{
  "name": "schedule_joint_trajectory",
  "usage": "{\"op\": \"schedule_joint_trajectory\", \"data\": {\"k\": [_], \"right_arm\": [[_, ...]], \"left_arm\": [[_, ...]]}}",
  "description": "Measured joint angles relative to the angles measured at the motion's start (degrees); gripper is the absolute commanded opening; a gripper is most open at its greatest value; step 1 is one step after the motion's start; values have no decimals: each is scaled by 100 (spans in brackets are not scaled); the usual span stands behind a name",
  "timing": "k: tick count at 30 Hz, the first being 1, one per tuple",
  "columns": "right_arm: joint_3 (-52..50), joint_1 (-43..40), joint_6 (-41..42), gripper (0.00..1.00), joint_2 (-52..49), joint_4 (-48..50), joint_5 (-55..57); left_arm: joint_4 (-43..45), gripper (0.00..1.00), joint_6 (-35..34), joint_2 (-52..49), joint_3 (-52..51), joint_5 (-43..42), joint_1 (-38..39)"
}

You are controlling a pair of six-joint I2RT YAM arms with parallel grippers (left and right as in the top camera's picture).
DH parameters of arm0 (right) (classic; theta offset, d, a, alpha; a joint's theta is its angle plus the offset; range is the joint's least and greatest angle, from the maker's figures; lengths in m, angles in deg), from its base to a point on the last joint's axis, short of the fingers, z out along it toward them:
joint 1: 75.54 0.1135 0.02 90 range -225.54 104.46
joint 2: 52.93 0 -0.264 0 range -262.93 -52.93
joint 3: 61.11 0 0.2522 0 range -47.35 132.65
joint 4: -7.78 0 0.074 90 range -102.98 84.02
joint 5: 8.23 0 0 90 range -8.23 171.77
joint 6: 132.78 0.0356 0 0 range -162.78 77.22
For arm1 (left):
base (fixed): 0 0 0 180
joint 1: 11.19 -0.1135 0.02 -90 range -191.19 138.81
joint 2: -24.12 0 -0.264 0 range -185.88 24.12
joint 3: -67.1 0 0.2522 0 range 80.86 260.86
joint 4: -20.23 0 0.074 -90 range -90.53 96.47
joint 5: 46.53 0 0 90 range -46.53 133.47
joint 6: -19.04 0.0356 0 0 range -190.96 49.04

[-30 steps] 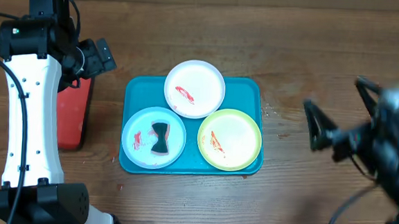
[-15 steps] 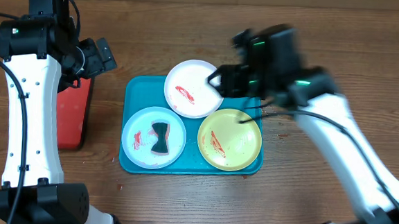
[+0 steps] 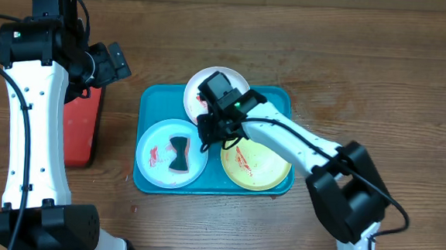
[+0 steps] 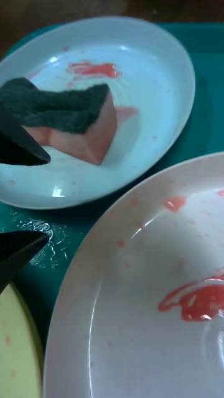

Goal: Clean dirty plates on tray and stack at the side

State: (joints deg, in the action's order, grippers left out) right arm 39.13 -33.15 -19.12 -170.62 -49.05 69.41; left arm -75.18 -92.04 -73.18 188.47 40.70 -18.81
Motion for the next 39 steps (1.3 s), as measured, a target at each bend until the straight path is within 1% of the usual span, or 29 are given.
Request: {"op": "schedule_joint_trajectory", "data": {"k": [4,5,6,9,10,13,16,18,19,20,21,22,24,28,32,33,34,35,36,37,38,39], "right_arm": [[-76,153,83,34,-289,188,70],[-87,168,94,33,-297,186,94],[-101,201,103,31,-299,188,151],[-103,240,136,27,-299,197,289],[-109,245,142,25,-299,203,317],[-175,245,160,24,-302,273,389],[-225,245,160,23,-304,343,413],[-227,245,164,19,-304,361,424],[-227,245,175,19,-304,361,426],[-229,243,177,19,-304,363,431],[-229,243,179,22,-304,358,431],[-229,243,179,23,-304,365,428],[-238,243,179,23,-304,415,431],[-240,243,177,23,-304,450,431],[-240,243,179,23,-304,455,437],[-240,243,179,24,-304,452,437],[-240,243,181,43,-304,448,437],[-240,243,175,57,-304,444,435],[-240,243,186,57,-304,433,426],[-236,245,173,44,-289,424,413],[-234,254,162,36,-280,391,422],[-236,258,160,34,-280,361,428]], "left_arm": [[-2,100,0,0,0,0,0],[-11,94,0,0,0,0,0],[-50,84,2,0,0,-7,0],[-116,64,175,0,0,-184,0],[-133,60,275,0,0,-308,0],[-267,52,533,-24,-57,-728,2],[-256,50,776,-57,-428,-1058,52],[-197,47,828,-101,-719,-1172,138],[-83,47,894,-120,-942,-1226,201],[-26,50,942,-140,-1121,-1287,247],[83,56,999,-140,-1335,-1362,295],[184,57,1075,-140,-1574,-1460,348],[415,54,1200,-146,-2013,-1639,457],[1331,51,1270,-162,-3051,-1919,767],[2157,50,1224,-181,-3882,-1996,997],[2243,50,1222,-181,-3976,-2002,1021],[2356,48,1220,-184,-4111,-2009,1036],[2441,45,1217,-184,-4240,-2011,1043],[2500,44,1213,-184,-4330,-2020,1043],[2599,44,1200,-184,-4444,-2020,1043],[2662,44,1198,-184,-4535,-2022,1043],[2747,45,1193,-184,-4629,-2022,1043]]}}
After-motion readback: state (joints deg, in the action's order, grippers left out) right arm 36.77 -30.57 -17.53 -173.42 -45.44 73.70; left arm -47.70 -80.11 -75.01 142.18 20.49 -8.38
